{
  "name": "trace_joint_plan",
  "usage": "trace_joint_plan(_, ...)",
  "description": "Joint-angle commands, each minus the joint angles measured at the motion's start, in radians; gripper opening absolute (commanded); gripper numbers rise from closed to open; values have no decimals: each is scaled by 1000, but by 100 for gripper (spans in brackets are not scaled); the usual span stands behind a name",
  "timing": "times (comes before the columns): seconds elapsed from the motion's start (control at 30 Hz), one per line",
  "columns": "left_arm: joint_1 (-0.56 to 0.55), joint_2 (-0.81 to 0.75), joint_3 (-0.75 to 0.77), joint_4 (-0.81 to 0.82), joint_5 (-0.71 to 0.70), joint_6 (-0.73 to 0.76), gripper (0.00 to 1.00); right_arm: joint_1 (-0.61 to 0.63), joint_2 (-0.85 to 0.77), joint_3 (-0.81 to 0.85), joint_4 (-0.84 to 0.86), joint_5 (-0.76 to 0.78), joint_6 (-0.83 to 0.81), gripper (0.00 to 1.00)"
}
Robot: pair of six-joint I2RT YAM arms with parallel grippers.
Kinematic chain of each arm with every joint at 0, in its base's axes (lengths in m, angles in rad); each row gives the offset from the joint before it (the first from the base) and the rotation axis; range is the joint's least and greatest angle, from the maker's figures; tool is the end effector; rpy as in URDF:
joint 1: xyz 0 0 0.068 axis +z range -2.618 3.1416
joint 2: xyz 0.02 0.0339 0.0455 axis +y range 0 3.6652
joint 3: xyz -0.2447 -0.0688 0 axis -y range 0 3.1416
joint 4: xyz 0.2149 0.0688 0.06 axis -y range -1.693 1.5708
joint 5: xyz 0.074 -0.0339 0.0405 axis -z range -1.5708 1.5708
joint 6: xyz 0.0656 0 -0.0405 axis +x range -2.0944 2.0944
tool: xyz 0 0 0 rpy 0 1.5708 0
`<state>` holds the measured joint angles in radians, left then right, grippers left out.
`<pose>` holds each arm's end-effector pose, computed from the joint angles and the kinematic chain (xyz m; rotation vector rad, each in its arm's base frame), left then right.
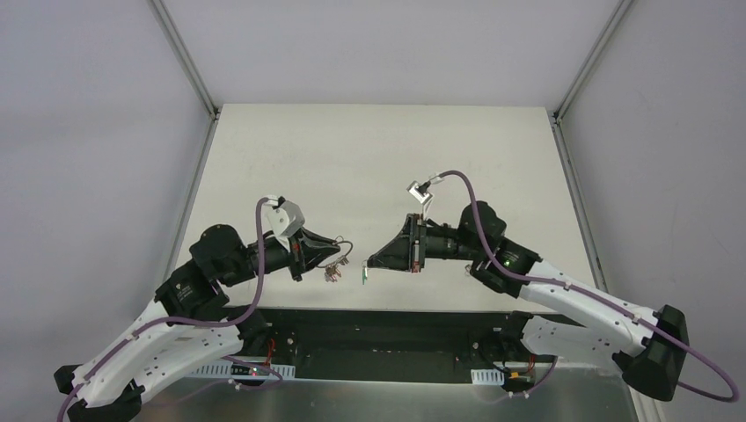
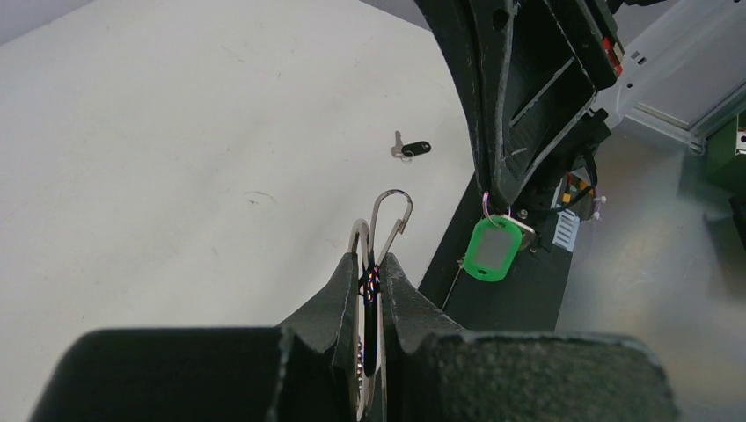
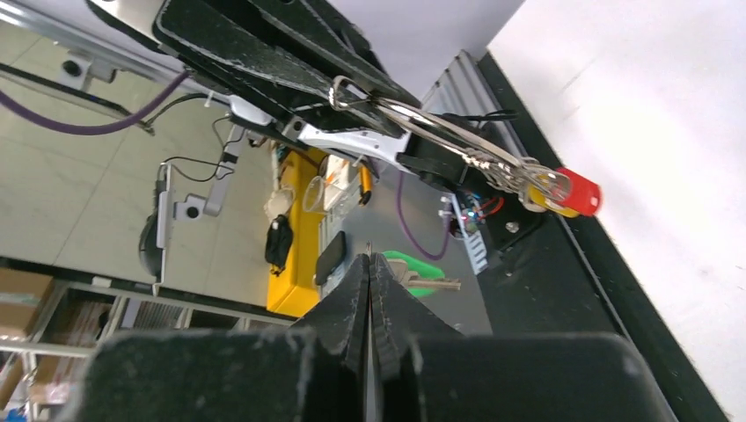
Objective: Put the keys on the keyring
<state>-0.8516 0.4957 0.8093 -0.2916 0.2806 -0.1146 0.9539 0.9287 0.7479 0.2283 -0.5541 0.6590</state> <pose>0.0704 -0.1080 0.3563 0.8005 1.4249 -0.9704 0.1022 0.2037 0.3360 -0.7614 1.6290 1.6435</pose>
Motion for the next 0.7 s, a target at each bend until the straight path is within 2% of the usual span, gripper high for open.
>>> trace_joint_plan(0.0, -5, -31, -31, 168, 54, 13, 0, 41, 42, 19, 267, -4, 96, 0)
trace_joint_plan(0.13, -5, -60, -64, 234, 65, 22, 0, 67, 73, 10, 398, 23, 152, 0)
trace_joint_plan(0.4, -5, -102, -122, 364, 79, 32, 0, 88, 115, -11, 527, 78, 223, 0)
trace_joint_plan(0.67, -5, -114, -143, 438, 97, 45, 0, 93, 160, -1, 572, 98, 262, 0)
